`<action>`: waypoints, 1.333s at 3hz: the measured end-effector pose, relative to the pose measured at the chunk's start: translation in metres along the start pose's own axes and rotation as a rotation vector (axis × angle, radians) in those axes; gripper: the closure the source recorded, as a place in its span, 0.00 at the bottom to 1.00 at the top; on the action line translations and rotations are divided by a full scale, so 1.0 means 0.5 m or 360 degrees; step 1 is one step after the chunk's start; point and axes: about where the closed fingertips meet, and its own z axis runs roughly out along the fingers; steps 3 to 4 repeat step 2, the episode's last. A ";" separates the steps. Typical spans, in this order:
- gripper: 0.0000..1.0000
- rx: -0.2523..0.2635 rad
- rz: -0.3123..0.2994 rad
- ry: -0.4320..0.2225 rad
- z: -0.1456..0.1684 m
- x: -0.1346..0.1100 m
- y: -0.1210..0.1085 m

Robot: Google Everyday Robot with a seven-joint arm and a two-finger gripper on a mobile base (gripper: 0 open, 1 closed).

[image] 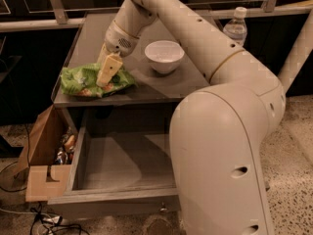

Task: Pick green rice chip bag from top drawer and place on counter

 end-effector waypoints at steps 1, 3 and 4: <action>0.00 0.0000 0.0000 0.0000 0.000 0.000 0.000; 0.00 0.0000 0.0000 0.0000 0.000 0.000 0.000; 0.00 0.0000 0.0000 0.0000 0.000 0.000 0.000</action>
Offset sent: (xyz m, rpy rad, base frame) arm 0.0000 0.0000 0.0000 0.0000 0.0000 0.0000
